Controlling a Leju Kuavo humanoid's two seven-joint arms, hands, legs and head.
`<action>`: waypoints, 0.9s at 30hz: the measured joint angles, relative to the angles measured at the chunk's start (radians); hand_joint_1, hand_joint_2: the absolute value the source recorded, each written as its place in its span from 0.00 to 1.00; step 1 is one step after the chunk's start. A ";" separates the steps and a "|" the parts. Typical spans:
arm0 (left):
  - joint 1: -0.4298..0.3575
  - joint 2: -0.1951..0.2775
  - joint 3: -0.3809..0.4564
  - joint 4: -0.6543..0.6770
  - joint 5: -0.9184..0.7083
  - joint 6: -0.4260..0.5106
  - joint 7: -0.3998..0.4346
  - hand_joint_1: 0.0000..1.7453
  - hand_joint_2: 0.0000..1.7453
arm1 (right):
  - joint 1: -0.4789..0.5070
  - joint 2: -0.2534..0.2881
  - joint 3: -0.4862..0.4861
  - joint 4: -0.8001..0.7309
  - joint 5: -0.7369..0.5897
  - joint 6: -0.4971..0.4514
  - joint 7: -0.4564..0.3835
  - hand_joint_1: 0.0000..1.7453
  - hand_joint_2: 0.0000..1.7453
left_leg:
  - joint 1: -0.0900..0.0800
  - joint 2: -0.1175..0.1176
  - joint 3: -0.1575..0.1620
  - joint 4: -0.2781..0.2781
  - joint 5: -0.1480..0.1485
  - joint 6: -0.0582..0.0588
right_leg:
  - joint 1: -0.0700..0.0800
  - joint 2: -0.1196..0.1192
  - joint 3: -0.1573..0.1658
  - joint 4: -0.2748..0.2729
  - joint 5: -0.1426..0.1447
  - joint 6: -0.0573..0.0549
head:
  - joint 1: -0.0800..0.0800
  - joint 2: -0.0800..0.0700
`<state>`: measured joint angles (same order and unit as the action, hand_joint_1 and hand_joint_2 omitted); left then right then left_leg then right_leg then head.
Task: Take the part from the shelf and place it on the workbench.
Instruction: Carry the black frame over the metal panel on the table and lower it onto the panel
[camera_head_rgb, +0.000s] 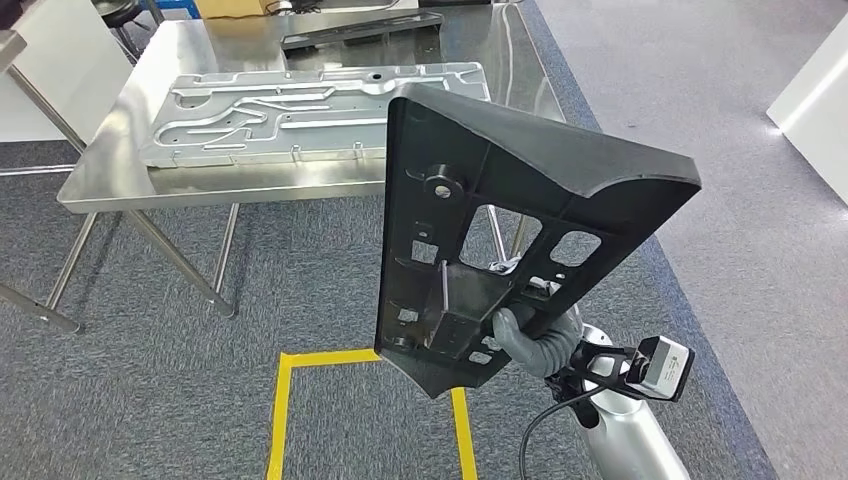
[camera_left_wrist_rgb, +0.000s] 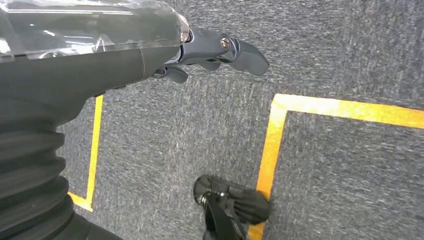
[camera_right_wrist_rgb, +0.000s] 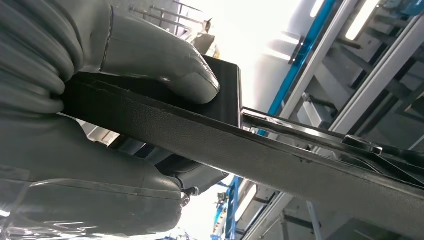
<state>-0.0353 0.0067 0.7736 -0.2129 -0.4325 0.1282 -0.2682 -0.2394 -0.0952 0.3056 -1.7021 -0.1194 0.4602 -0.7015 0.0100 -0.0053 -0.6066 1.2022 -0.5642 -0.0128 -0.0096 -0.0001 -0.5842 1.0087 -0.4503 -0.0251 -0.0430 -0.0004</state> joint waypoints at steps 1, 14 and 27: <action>0.001 0.000 0.001 0.000 0.000 0.000 0.001 0.00 1.00 | -0.001 0.002 0.000 0.001 0.000 0.000 0.000 1.00 1.00 | 0.001 0.000 -0.040 0.053 -0.023 -0.003 | 0.000 0.000 0.007 0.000 -0.006 -0.002 | 0.000 0.000; 0.004 -0.002 0.025 0.000 0.001 0.013 0.006 0.00 1.00 | -0.036 0.004 0.001 0.009 -0.013 0.005 0.011 1.00 1.00 | -0.001 -0.001 0.008 -0.179 0.125 0.051 | 0.003 0.004 0.028 0.111 -0.099 0.048 | 0.000 0.000; 0.003 -0.009 0.044 0.000 -0.002 0.014 0.005 0.00 1.00 | -0.045 0.012 0.004 0.003 -0.026 0.005 0.017 1.00 1.00 | -0.009 -0.004 0.092 -0.171 0.060 0.020 | 0.012 0.002 -0.021 -0.004 0.016 0.006 | 0.002 0.000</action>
<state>-0.0324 -0.0021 0.8181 -0.2132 -0.4347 0.1418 -0.2635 -0.2848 -0.0835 0.3095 -1.6995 -0.1455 0.4650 -0.6848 0.0009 -0.0096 -0.5145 1.0308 -0.5042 0.0075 0.0020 0.0016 -0.6054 1.0047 -0.4342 -0.0188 -0.0406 -0.0004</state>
